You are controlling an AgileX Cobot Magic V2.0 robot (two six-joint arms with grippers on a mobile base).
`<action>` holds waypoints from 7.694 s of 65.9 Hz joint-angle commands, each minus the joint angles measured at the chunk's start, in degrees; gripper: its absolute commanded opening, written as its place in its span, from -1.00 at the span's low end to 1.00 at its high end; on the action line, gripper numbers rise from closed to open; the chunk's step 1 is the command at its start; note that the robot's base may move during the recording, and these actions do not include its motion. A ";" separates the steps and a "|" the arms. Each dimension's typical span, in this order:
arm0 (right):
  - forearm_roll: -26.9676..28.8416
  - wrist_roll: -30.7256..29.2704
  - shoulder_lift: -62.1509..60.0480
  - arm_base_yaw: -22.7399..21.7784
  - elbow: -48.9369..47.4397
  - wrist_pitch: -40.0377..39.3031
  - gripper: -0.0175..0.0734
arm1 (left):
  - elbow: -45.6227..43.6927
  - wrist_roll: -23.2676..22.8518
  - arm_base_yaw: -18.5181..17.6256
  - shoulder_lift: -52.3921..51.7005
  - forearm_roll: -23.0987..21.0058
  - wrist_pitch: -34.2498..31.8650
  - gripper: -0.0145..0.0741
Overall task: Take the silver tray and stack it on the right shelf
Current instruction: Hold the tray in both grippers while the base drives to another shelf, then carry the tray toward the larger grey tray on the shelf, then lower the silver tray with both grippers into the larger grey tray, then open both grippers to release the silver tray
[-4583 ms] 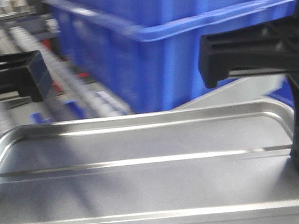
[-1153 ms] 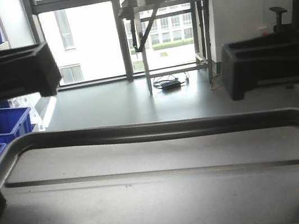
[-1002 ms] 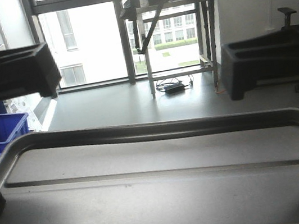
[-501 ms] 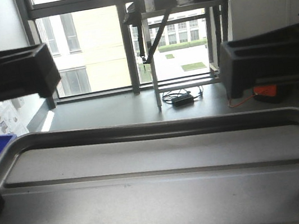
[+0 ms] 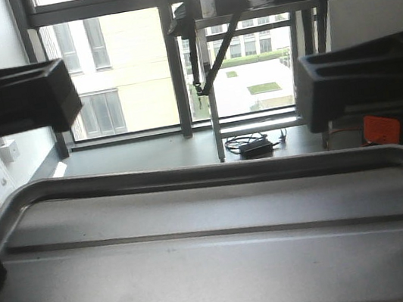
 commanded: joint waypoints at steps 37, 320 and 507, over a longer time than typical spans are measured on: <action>-4.29 -0.30 -1.20 -0.35 -0.89 11.18 -0.50 | -1.14 -0.81 0.57 -1.73 5.08 13.43 -0.90; -4.35 -0.30 -1.20 -0.35 -0.89 11.74 -0.50 | -1.14 -0.92 0.57 -1.73 5.18 12.86 -0.90; -10.19 -20.74 24.37 -30.15 -20.96 -39.47 -0.45 | -29.29 18.48 29.52 29.65 11.76 -17.42 -0.85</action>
